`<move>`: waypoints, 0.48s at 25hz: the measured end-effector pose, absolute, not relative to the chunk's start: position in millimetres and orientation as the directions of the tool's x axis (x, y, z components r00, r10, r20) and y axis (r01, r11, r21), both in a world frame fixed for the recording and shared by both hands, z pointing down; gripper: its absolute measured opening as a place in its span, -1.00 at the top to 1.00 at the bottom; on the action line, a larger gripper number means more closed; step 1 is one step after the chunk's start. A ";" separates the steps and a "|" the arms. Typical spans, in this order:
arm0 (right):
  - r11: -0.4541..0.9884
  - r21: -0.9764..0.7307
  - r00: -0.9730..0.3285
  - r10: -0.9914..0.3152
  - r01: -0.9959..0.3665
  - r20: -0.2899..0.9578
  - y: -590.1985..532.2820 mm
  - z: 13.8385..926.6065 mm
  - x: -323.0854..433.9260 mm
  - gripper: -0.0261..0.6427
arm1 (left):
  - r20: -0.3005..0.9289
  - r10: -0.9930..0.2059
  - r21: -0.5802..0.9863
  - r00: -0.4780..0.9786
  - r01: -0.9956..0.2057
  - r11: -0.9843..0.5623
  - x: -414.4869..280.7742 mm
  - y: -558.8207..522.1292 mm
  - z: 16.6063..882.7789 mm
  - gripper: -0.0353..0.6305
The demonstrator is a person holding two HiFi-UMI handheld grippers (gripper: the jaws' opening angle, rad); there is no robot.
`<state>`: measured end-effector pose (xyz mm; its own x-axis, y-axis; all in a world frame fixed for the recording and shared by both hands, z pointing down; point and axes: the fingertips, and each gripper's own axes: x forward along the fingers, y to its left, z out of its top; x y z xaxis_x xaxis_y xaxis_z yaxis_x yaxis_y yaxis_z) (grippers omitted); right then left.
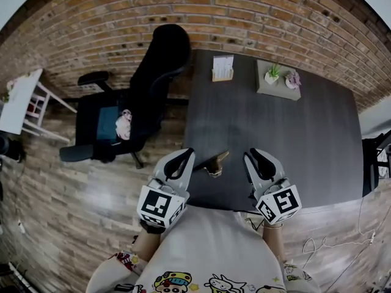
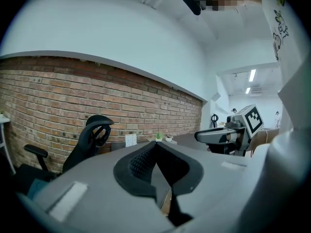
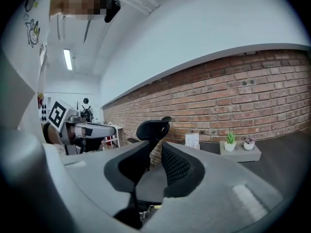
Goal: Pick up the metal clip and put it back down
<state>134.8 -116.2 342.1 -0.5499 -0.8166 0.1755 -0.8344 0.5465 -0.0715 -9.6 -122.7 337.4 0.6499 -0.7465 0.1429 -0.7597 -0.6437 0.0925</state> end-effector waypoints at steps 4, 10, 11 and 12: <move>0.539 -0.067 -0.542 -0.824 -0.840 0.167 -113.8 339.8 140.2 0.82 | 0.153 -0.744 0.100 0.650 -0.760 -0.643 -6.5 -123.1 338.7 0.89; 0.515 -0.089 -0.523 -0.838 -0.852 0.154 -116.6 341.2 150.5 0.92 | 0.156 -0.735 0.105 0.660 -0.751 -0.652 -0.6 -122.9 341.3 0.89; 0.511 -0.088 -0.518 -0.841 -0.855 0.157 -117.4 341.7 151.5 0.92 | 0.156 -0.735 0.105 0.660 -0.751 -0.652 -0.8 -123.4 341.9 0.89; 0.506 -0.081 -0.513 -0.843 -0.859 0.163 -117.9 342.3 152.1 0.92 | 0.157 -0.735 0.106 0.659 -0.752 -0.651 -1.5 -123.8 342.2 0.89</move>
<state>152.1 -117.9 342.3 -0.5126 -0.8431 0.1626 -0.8585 0.5063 -0.0814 -1.5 -123.8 342.2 0.6592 -0.7353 0.1573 -0.7515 -0.6512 0.1057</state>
